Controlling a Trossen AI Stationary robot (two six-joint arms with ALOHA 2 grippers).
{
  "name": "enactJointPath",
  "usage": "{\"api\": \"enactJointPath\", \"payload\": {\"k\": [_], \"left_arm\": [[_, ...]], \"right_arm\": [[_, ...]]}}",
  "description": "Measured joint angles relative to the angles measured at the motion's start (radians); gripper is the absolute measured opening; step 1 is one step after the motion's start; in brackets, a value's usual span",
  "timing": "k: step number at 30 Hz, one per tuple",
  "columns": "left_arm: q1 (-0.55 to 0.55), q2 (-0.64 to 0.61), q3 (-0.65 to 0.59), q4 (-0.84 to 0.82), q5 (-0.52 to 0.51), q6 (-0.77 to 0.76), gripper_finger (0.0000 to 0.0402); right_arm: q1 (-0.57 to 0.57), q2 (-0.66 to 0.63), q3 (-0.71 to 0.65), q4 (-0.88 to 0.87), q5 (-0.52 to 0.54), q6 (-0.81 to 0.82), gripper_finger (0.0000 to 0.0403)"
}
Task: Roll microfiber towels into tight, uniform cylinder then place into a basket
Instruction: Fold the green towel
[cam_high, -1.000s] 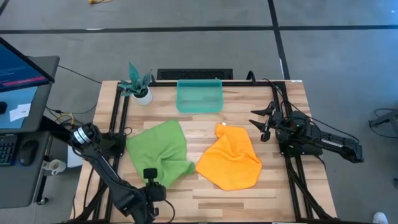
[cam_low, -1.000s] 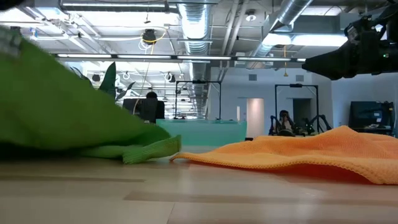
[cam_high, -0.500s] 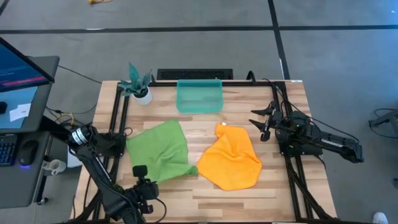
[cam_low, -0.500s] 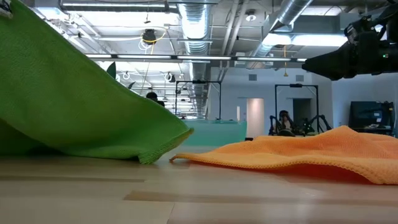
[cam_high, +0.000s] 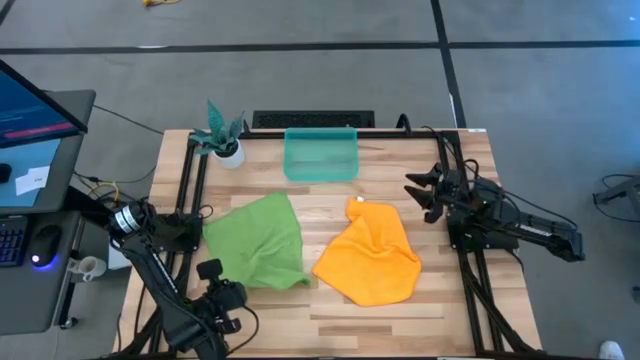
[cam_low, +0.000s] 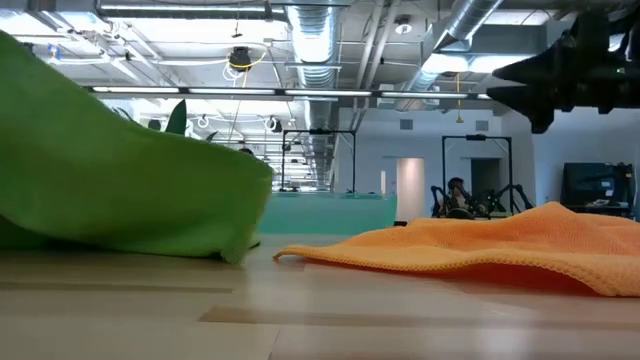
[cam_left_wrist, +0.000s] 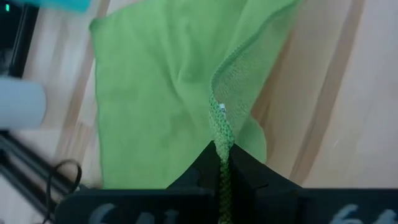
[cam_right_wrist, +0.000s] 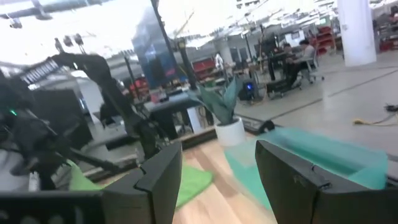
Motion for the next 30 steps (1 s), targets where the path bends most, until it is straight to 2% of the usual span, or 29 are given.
{"api": "enactJointPath", "payload": {"k": [6,12,16,19,24,30], "left_arm": [[0.0,-0.001,0.0,-0.017,0.013,-0.039,0.0002],[0.001,-0.001,0.0,-0.017,0.012,-0.046,0.0002],[0.001,-0.001,0.0,-0.015,0.012,-0.047,0.0002],[0.001,-0.001,0.0,-0.014,0.012,-0.056,0.0002],[0.002,-0.001,0.0,-0.014,0.03,-0.098,0.0002],[0.002,-0.001,0.0,-0.014,0.035,-0.119,0.0002]], "right_arm": [[0.072,0.0,0.0,0.094,-0.002,0.069,0.0226],[0.205,0.02,0.0,0.23,-0.001,0.069,0.0226],[0.293,0.065,0.028,0.244,0.0,0.069,0.0226],[0.356,0.125,0.057,0.251,0.025,0.053,0.0226],[0.44,0.262,0.112,0.247,0.137,0.002,0.0226],[0.494,0.432,0.198,0.246,0.164,-0.019,0.0226]]}}
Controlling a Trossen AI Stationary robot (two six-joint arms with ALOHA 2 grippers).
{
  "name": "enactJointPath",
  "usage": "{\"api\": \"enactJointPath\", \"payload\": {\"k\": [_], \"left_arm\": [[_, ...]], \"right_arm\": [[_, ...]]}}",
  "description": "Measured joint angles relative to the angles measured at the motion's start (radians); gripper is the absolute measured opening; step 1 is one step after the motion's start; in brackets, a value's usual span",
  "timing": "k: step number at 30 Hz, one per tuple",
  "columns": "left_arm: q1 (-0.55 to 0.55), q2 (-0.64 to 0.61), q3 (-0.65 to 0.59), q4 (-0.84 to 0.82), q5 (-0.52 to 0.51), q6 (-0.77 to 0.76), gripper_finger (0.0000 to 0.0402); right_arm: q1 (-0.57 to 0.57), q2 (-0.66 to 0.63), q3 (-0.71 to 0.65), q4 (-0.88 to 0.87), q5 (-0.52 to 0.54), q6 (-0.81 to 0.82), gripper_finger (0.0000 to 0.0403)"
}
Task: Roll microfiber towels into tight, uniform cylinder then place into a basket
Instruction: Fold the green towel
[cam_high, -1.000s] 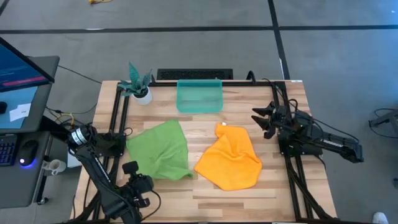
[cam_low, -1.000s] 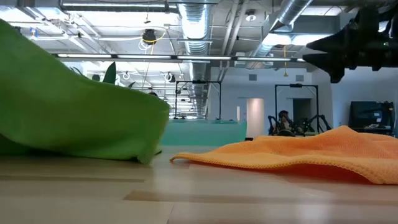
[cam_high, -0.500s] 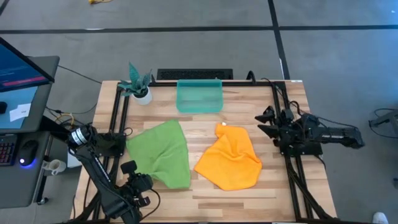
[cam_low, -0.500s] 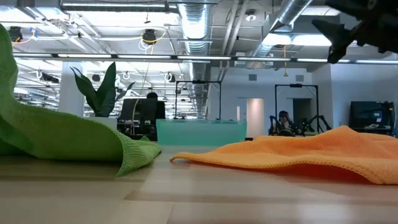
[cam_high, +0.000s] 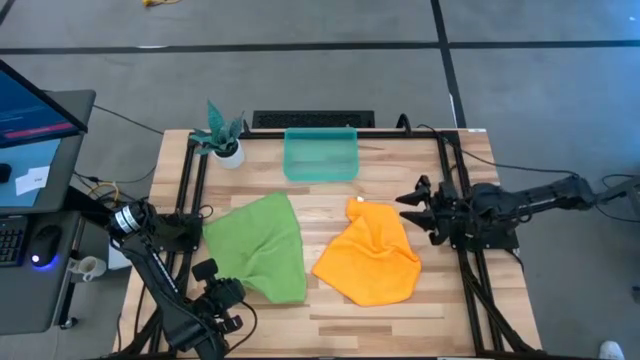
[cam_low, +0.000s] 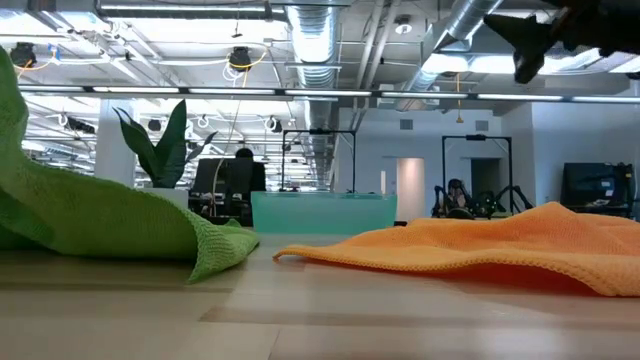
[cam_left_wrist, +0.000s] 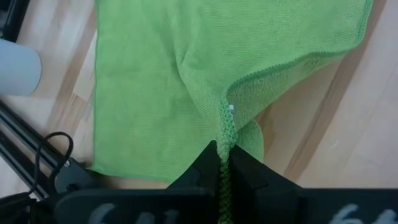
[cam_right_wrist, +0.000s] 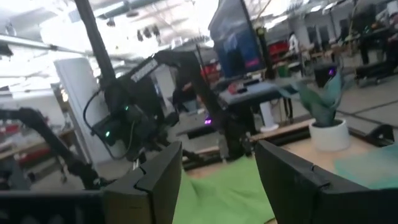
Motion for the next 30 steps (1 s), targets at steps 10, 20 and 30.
{"api": "enactJointPath", "payload": {"k": [10,20,30], "left_arm": [[0.0,0.0,0.0,0.004,0.006,-0.01,0.0002],[0.0,0.0,0.0,0.003,0.016,-0.065,0.0002],[0.0,0.0,0.0,0.003,0.013,-0.124,0.0002]], "right_arm": [[0.078,0.294,0.16,-0.059,0.024,-0.053,0.0226],[0.228,0.63,0.243,-0.067,0.055,-0.035,0.0226],[0.301,0.957,0.446,-0.066,0.078,-0.094,0.0226]]}}
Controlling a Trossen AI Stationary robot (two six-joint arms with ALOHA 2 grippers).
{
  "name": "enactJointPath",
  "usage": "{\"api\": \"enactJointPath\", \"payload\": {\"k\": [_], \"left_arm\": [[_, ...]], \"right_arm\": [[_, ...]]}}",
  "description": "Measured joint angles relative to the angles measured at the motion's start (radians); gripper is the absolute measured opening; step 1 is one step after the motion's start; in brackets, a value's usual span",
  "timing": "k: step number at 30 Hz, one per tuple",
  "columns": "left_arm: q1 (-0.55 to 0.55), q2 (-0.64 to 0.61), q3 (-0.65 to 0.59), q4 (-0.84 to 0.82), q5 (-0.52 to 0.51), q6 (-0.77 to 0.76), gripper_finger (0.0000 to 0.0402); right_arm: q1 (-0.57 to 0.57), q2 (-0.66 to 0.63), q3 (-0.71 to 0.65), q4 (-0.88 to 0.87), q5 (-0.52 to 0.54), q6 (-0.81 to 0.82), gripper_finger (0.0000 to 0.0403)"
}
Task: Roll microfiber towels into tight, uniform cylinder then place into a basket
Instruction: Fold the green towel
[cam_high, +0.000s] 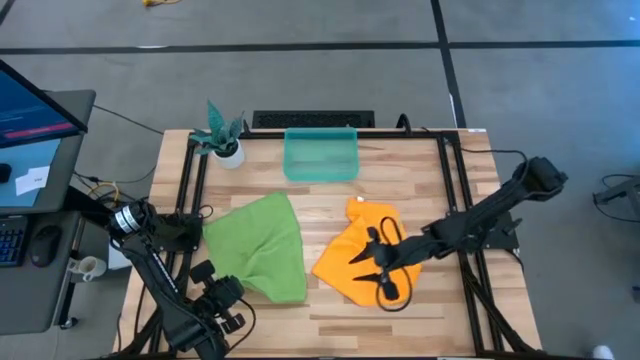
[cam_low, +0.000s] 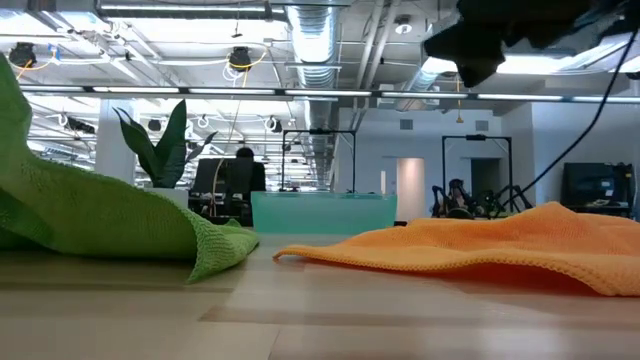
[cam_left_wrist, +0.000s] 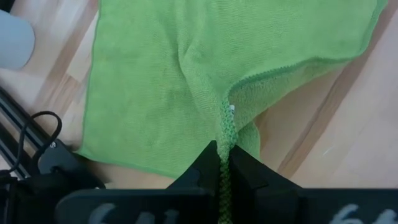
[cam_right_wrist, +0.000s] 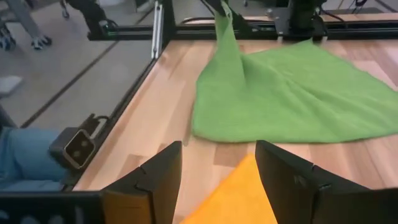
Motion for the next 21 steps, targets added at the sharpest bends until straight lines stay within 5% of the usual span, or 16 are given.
{"api": "enactJointPath", "payload": {"k": [14,21], "left_arm": [[0.043,0.0,0.0,0.003,-0.076,-0.142,0.0002],[0.09,0.0,0.0,0.03,-0.193,-0.133,0.0002]], "right_arm": [[-0.015,0.32,0.291,0.003,-0.001,-0.124,0.0226],[-0.063,0.461,0.404,0.008,-0.001,-0.124,0.0226]]}}
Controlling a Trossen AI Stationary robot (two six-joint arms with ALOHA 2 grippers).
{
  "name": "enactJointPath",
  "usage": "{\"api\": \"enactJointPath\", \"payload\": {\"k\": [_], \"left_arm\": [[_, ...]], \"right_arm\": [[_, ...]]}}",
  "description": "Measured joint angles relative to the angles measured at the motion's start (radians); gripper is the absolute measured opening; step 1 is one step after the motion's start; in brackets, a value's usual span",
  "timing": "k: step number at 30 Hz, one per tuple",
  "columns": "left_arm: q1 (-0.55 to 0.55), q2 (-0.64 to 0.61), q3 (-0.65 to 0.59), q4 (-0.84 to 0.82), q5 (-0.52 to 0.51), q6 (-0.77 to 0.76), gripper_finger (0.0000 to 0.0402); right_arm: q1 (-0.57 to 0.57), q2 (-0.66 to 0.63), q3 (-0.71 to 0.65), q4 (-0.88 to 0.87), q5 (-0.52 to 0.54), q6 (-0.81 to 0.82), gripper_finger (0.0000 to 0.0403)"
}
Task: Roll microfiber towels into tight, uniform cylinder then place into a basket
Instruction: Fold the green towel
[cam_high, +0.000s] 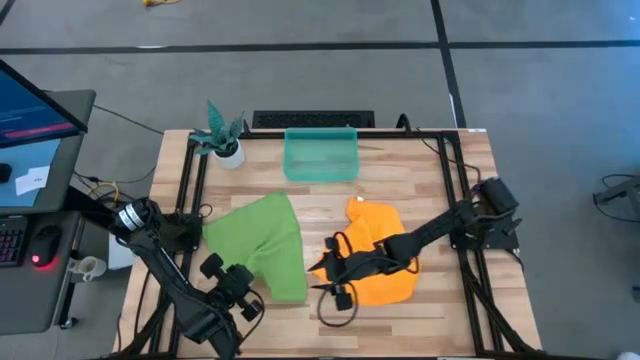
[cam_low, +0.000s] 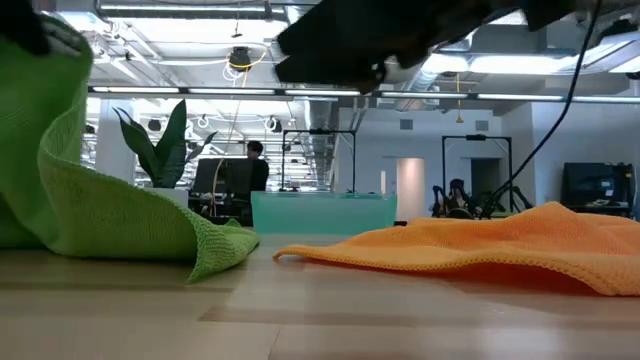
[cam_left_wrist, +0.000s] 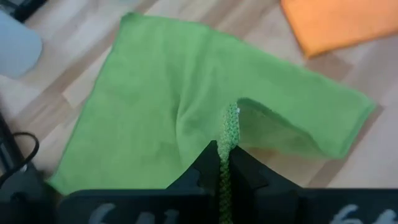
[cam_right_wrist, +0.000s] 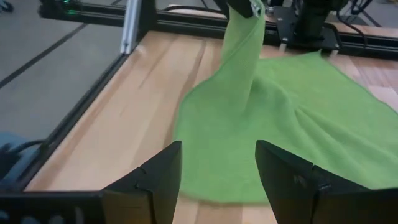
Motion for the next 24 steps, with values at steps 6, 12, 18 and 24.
{"api": "enactJointPath", "payload": {"k": [6,12,18,24], "left_arm": [[0.024,0.0,0.0,-0.002,-0.018,0.008,0.0002],[0.024,0.0,0.0,-0.012,-0.02,0.008,0.0002],[0.034,0.0,0.0,-0.015,-0.081,0.0,0.0002],[0.062,0.0,0.0,-0.015,-0.132,0.008,0.0002]], "right_arm": [[-0.012,0.111,0.095,0.016,-0.002,0.007,0.0226],[-0.009,0.221,0.179,0.015,-0.004,0.008,0.0226],[0.004,0.265,0.219,0.01,-0.007,0.009,0.0226],[0.003,0.266,0.223,0.009,-0.008,0.074,0.0226]]}}
